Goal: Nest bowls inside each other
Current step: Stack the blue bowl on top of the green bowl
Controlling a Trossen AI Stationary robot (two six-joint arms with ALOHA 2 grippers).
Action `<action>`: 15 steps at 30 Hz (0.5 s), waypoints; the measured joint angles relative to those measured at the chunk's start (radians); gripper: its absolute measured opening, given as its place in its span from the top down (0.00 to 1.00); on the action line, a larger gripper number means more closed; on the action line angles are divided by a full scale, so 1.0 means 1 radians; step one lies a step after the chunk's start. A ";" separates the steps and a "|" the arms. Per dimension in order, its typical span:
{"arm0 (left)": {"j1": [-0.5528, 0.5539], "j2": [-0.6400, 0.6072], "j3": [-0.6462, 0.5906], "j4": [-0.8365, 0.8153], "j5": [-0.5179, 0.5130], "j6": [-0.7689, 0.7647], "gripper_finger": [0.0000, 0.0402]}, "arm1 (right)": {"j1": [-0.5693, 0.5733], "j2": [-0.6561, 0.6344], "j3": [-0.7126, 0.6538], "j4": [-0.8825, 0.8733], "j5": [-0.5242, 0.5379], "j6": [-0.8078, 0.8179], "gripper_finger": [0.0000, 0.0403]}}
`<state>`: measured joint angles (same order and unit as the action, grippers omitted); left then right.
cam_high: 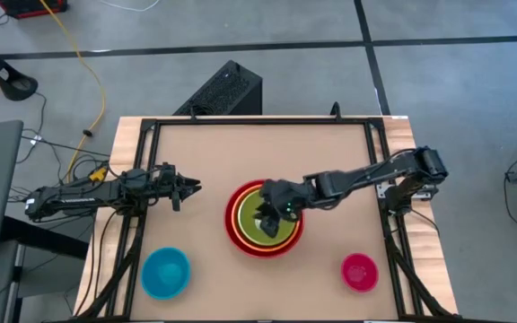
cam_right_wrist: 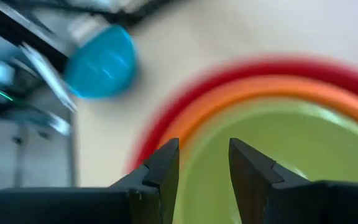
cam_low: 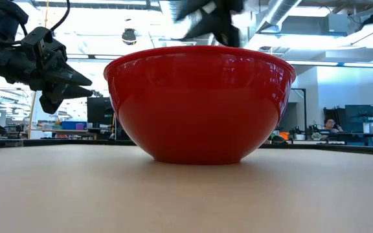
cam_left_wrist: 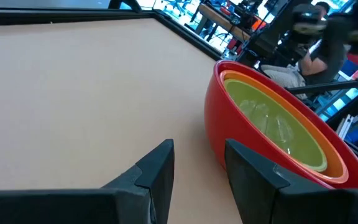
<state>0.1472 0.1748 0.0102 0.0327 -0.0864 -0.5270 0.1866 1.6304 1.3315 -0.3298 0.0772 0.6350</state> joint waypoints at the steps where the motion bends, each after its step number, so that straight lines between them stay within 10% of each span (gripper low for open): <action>1: 0.000 0.000 0.000 0.000 0.000 0.000 0.68 | 0.007 0.008 0.000 0.063 -0.001 0.000 0.64; 15: 0.000 0.013 0.000 0.002 0.000 0.000 0.68 | 0.087 0.367 0.326 0.262 -0.029 0.108 0.68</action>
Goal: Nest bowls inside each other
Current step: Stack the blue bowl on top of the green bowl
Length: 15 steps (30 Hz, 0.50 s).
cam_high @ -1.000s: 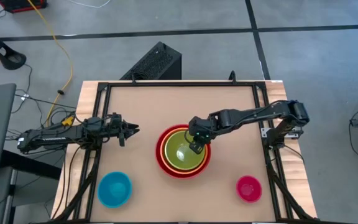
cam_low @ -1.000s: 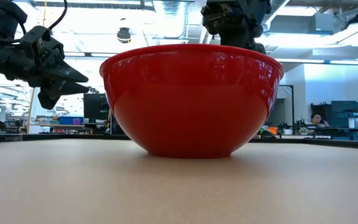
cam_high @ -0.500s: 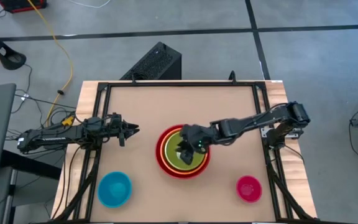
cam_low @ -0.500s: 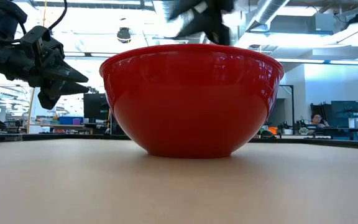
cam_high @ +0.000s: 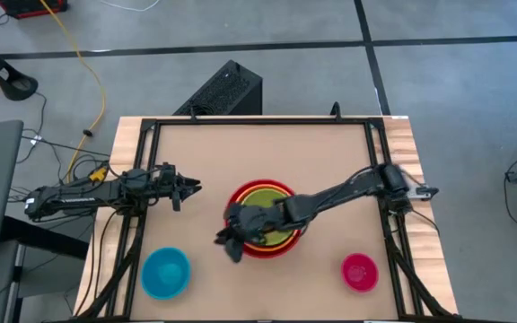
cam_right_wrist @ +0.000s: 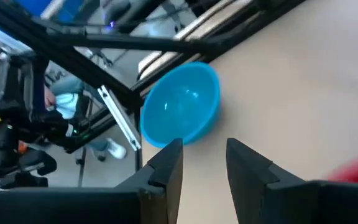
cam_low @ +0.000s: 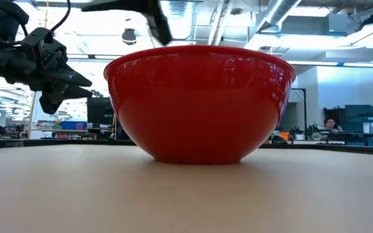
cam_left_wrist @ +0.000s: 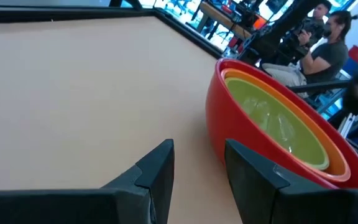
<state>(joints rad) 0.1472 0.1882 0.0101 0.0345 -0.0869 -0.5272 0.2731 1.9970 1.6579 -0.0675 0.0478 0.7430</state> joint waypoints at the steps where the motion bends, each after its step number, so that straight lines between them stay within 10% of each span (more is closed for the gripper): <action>1: 0.000 0.001 0.000 0.002 0.002 0.000 0.68 | 0.004 0.042 0.065 -0.033 -0.001 0.008 0.68; 11: 0.000 0.012 0.000 -0.002 0.001 0.000 0.68 | -0.009 0.432 0.695 -0.426 0.000 0.021 0.68; 15: 0.000 0.015 0.000 -0.002 0.001 0.000 0.68 | -0.010 0.455 0.639 -0.315 -0.012 0.113 0.68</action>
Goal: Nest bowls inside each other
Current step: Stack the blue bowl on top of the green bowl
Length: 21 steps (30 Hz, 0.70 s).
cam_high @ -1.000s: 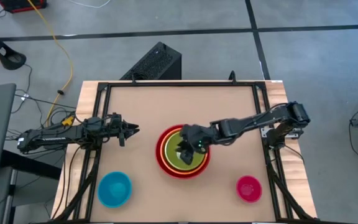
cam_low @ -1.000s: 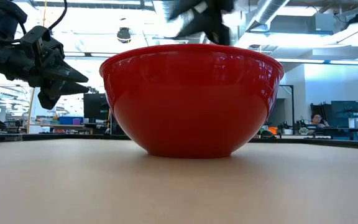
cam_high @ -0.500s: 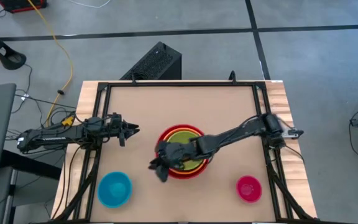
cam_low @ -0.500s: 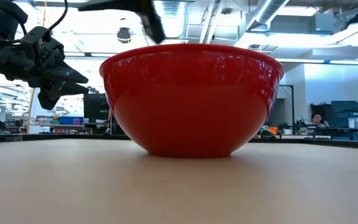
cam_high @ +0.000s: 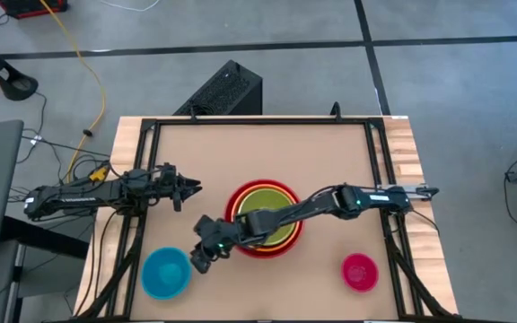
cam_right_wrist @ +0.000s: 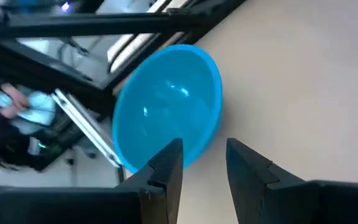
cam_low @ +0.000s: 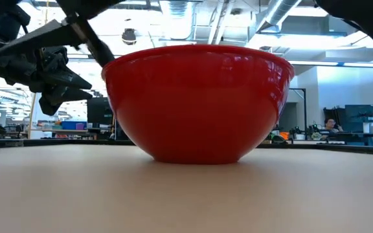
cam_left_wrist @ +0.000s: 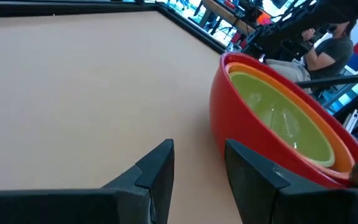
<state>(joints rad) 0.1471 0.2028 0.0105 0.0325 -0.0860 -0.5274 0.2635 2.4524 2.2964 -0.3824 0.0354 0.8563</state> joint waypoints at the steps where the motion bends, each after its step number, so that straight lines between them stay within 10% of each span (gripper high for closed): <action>1: 0.000 0.002 0.000 0.001 0.000 0.000 0.68 | -0.003 0.012 0.003 0.018 -0.005 0.024 0.68; 21: 0.000 0.018 0.000 0.000 0.000 0.000 0.68 | 0.015 0.004 0.059 0.000 0.006 -0.014 0.68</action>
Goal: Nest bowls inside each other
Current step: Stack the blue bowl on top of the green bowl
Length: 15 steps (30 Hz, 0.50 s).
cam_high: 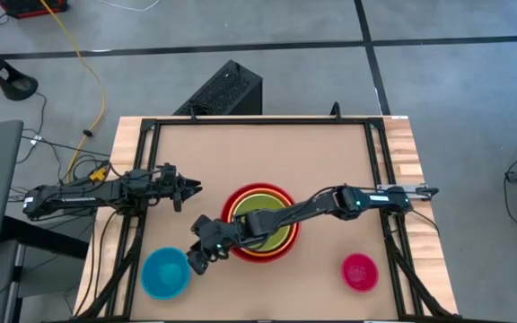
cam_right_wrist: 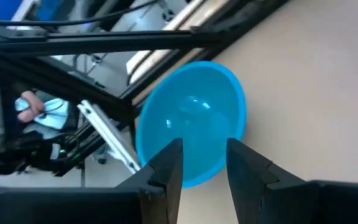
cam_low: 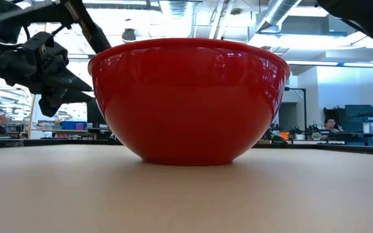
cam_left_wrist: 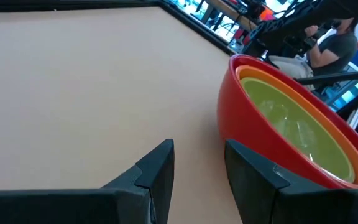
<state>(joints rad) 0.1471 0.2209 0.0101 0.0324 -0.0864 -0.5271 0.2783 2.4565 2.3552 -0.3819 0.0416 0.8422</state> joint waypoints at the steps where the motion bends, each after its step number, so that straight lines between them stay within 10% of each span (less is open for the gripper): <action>1: 0.000 0.000 0.000 0.000 0.000 0.000 0.68 | 0.001 -0.001 0.001 0.011 -0.007 -0.009 0.68; 15: 0.000 0.002 0.000 0.002 0.000 -0.010 0.68 | 0.032 -0.221 0.000 -0.246 -0.013 -0.136 0.68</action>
<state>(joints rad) 0.1471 0.2226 0.0101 0.0343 -0.0866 -0.5374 0.3101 2.2351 2.3554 -0.6277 0.0285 0.7059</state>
